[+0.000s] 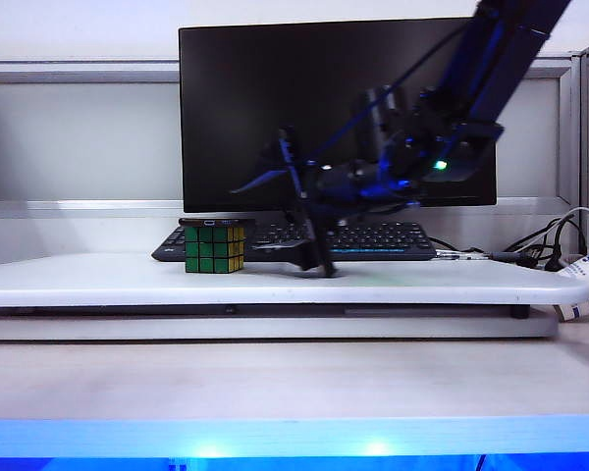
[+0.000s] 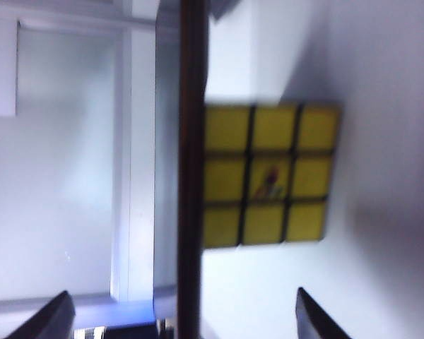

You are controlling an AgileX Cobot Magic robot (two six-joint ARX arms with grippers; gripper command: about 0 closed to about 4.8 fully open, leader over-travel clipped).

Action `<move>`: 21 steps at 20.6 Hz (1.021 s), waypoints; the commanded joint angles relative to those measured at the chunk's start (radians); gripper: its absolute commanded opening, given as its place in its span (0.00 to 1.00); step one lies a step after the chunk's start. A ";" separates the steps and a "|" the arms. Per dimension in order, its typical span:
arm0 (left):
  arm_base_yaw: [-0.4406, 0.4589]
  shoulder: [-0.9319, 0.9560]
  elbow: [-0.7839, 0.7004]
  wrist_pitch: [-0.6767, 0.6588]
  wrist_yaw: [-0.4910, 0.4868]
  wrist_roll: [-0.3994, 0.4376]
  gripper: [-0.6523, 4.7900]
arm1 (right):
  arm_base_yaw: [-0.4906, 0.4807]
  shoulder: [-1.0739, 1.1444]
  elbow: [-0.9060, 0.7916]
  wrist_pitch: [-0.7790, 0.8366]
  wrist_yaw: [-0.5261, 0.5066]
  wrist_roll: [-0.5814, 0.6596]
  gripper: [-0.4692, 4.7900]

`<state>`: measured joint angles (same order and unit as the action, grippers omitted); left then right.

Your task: Put the phone on top of the Rubik's Cube.

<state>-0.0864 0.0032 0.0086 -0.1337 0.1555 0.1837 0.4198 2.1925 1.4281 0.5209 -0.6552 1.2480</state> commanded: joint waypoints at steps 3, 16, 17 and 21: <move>0.001 0.000 0.000 0.001 -0.002 0.000 0.11 | -0.085 -0.005 0.002 -0.023 -0.043 -0.011 0.85; 0.001 0.000 0.000 0.000 -0.002 0.000 0.11 | -0.158 -0.133 0.002 -0.196 -0.018 -0.410 0.55; 0.001 0.000 0.000 -0.001 -0.002 0.000 0.11 | -0.158 -0.170 0.002 -0.297 0.018 -0.512 0.55; 0.001 0.000 0.000 -0.003 0.000 0.000 0.11 | -0.157 -0.315 0.001 -0.624 0.186 -0.842 0.54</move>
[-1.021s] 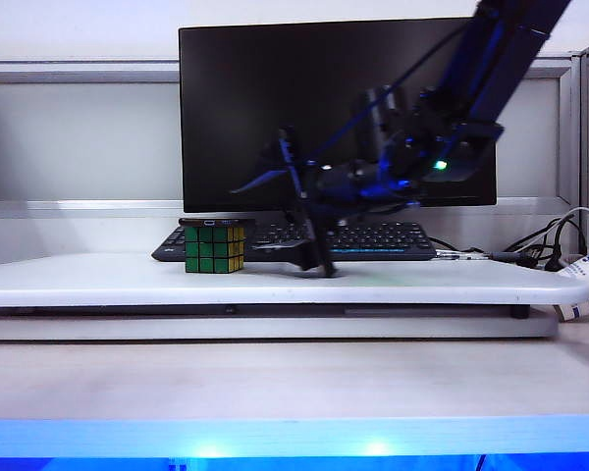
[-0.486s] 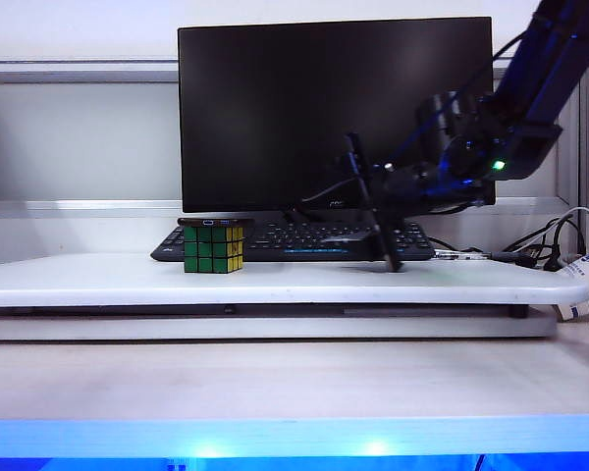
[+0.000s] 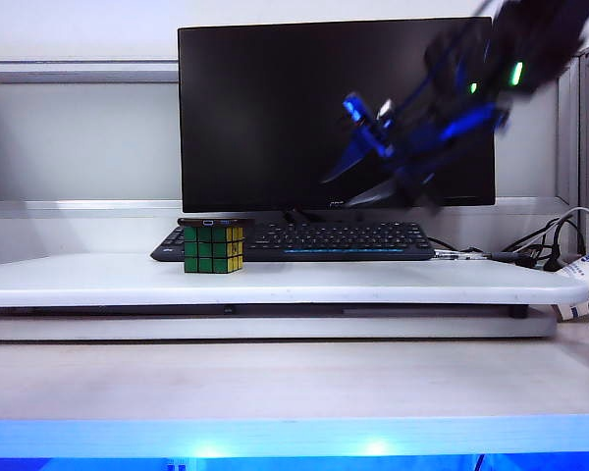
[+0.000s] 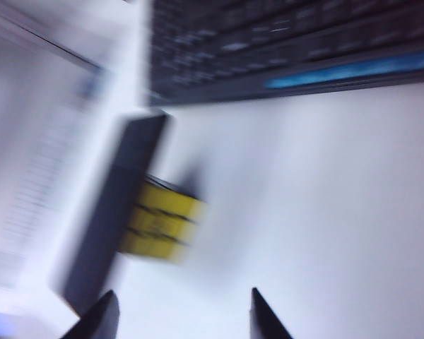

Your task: Put the phone on top of the Rubik's Cube.

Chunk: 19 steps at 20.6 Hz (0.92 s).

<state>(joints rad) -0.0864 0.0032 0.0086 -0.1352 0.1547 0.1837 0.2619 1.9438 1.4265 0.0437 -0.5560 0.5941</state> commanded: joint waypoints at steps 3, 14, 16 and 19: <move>0.001 0.000 0.000 -0.006 0.003 0.000 0.11 | 0.003 -0.152 0.003 -0.239 0.159 -0.297 0.50; 0.001 0.000 0.000 -0.024 0.006 0.000 0.11 | 0.007 -0.532 -0.365 -0.211 0.399 -0.389 0.35; 0.001 0.000 0.000 -0.025 0.006 0.000 0.11 | 0.008 -0.610 -0.435 -0.196 0.422 -0.389 0.35; 0.001 0.000 0.000 -0.025 0.006 0.000 0.11 | 0.008 -0.709 -0.507 -0.196 0.430 -0.424 0.18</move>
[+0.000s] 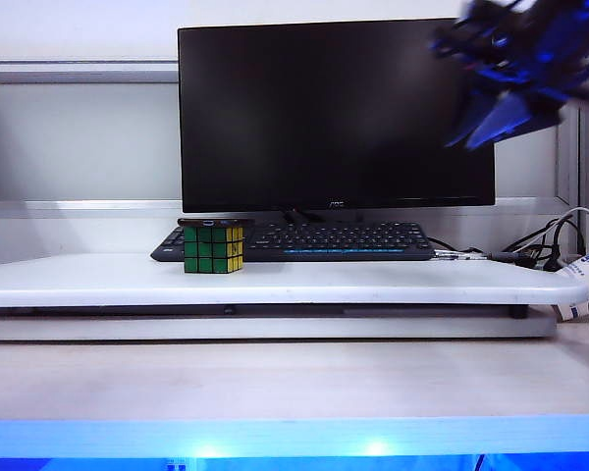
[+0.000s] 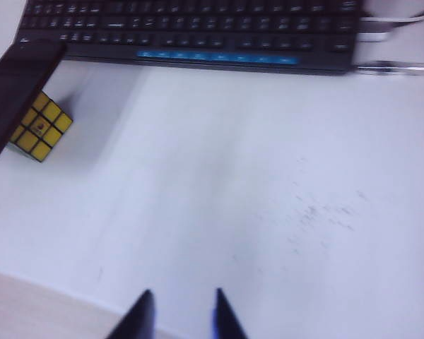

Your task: Put the phone on top of the Rubik's Cube.

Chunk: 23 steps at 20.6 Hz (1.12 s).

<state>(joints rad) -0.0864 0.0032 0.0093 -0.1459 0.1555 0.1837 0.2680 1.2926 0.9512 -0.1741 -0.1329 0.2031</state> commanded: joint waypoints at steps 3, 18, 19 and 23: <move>0.001 0.000 -0.001 -0.014 0.005 0.000 0.11 | 0.002 -0.163 -0.101 0.022 0.040 -0.063 0.08; 0.001 0.000 -0.002 -0.018 0.006 -0.001 0.11 | -0.024 -0.583 -0.397 -0.060 0.112 -0.186 0.08; 0.001 0.000 -0.002 -0.018 0.006 -0.002 0.11 | -0.037 -0.611 -0.412 -0.055 0.115 -0.178 0.08; 0.001 0.000 -0.002 -0.018 0.005 -0.020 0.11 | -0.116 -0.736 -0.444 -0.063 0.112 -0.149 0.08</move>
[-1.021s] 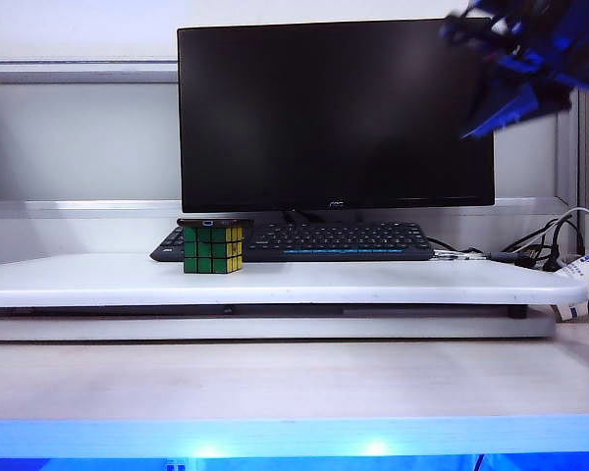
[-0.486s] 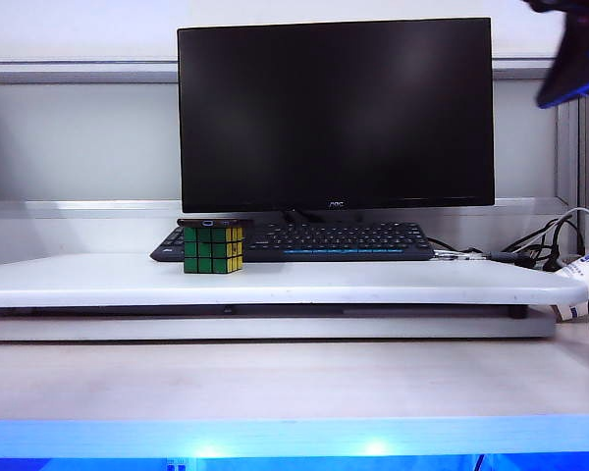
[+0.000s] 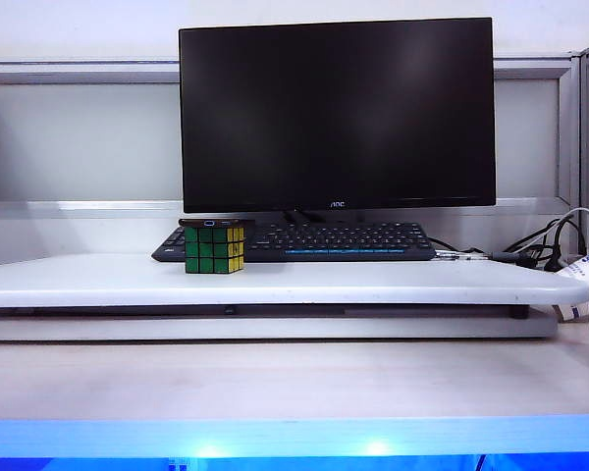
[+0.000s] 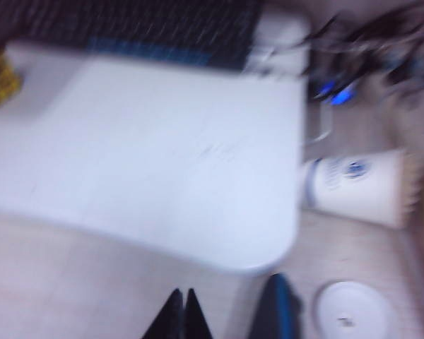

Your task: Put the phone on top of the Rubik's Cube.

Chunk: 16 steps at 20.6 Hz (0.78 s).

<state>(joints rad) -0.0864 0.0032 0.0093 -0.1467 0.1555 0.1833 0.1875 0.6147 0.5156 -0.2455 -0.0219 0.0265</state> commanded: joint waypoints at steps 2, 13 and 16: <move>0.001 0.000 -0.002 -0.018 0.005 -0.021 0.11 | -0.047 -0.108 -0.045 0.013 0.002 0.052 0.08; 0.001 0.000 -0.003 -0.033 -0.106 -0.161 0.11 | -0.044 -0.460 -0.392 0.058 0.052 0.134 0.08; 0.001 0.000 -0.003 -0.035 -0.116 -0.190 0.11 | -0.044 -0.546 -0.441 0.011 0.054 0.134 0.08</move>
<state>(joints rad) -0.0864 0.0032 0.0097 -0.1581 0.0467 0.0086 0.1421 0.0849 0.0834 -0.2287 0.0269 0.1635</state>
